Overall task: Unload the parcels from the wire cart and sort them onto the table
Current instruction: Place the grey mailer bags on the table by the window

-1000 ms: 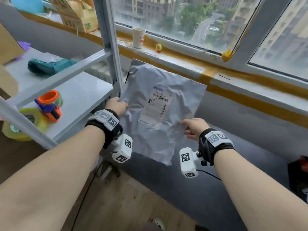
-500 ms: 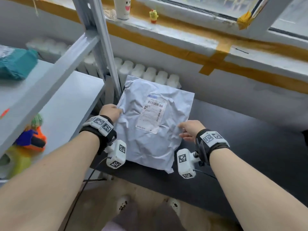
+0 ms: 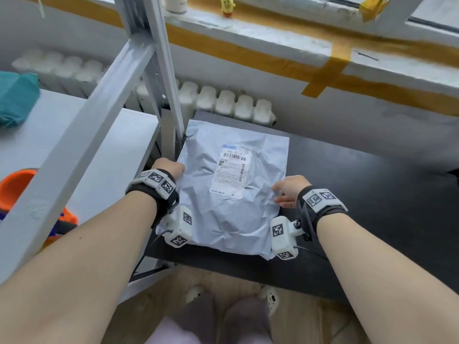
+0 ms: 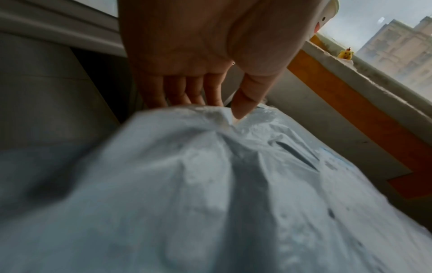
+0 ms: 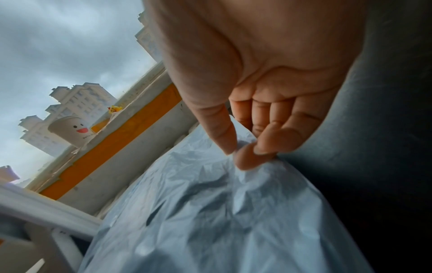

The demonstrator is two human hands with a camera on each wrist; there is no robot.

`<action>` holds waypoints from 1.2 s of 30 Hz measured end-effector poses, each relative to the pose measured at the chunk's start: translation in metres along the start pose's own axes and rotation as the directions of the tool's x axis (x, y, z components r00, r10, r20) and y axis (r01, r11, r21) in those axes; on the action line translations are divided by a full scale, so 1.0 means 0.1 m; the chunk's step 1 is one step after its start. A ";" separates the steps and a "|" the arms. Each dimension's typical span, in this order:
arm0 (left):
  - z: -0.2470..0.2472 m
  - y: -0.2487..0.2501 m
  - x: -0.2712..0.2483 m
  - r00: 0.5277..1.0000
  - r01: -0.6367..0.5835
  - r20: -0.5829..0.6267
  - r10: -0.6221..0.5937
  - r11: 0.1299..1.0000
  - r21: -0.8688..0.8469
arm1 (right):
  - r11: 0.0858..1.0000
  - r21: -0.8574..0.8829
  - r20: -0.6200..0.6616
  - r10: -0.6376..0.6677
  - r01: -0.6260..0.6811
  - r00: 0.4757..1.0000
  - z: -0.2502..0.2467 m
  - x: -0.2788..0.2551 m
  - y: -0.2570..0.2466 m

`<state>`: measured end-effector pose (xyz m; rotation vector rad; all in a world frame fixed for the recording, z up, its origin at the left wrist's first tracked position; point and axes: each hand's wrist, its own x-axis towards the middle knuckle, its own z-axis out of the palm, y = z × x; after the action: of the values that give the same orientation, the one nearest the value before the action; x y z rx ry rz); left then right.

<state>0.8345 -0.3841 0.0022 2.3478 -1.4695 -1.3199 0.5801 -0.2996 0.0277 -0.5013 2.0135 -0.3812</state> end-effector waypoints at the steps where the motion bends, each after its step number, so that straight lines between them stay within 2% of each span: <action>1: 0.00 0.02 0.01 1.000 -0.011 -0.016 0.011 1.000 -0.028 | 1.000 0.005 -0.005 0.000 0.000 1.000 0.00 0.00 0.00; 4: 0.02 0.11 -0.04 0.995 -0.070 -0.077 0.062 0.993 -0.098 | 1.000 0.002 -0.030 -0.024 0.024 0.999 -0.03 -0.02 0.02; 7: 0.03 0.19 -0.11 0.984 -0.092 -0.157 0.079 0.992 -0.081 | 0.999 -0.001 -0.042 -0.050 0.050 0.998 -0.12 -0.09 0.04; 10: 0.01 0.36 -0.21 0.970 -0.192 -0.164 0.180 0.979 -0.065 | 0.995 0.003 -0.096 -0.100 0.101 0.990 -0.25 -0.19 0.06; 14: 0.11 0.75 -0.51 0.936 -0.344 -0.086 0.340 0.938 -0.032 | 0.934 -0.257 -0.194 -0.301 0.248 0.934 -0.50 -0.36 0.14; 17: 0.35 1.13 -0.82 0.871 -0.491 0.014 0.490 0.871 0.022 | 0.857 -0.439 -0.260 -0.407 0.269 0.876 -0.69 -0.55 0.23; 20: 0.68 1.45 -1.23 0.775 -0.632 0.131 0.618 0.757 0.163 | 0.765 -0.612 -0.330 -0.478 0.201 0.814 -0.92 -0.73 0.40; 25: 1.18 1.81 -1.99 0.547 -0.804 0.267 0.793 0.410 0.430 | 0.721 -0.692 -0.437 -0.459 0.038 0.773 -1.42 -1.02 0.83; 28: 1.44 1.92 -2.38 0.436 -0.841 0.341 0.833 0.243 0.483 | 0.757 -0.654 -0.485 -0.405 -0.014 0.775 -1.72 -1.14 1.16; 30: 1.61 1.99 -2.63 0.413 -0.847 0.392 0.822 0.189 0.497 | 0.791 -0.611 -0.517 -0.369 -0.030 0.772 -1.92 -1.24 1.41; 33: 1.90 2.07 -3.03 0.415 -0.855 0.462 0.783 0.163 0.492 | 0.837 -0.545 -0.553 -0.323 -0.041 0.768 -2.25 -1.39 1.83; 36: 2.27 2.09 -3.52 0.384 -0.860 0.491 0.782 0.110 0.498 | 0.872 -0.486 -0.589 -0.283 -0.052 0.757 -2.61 -1.54 2.31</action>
<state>0.4699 -0.1476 0.1765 0.9555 -3.0456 -0.5180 0.3715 -0.0082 0.1575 -0.9060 2.7928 -0.1223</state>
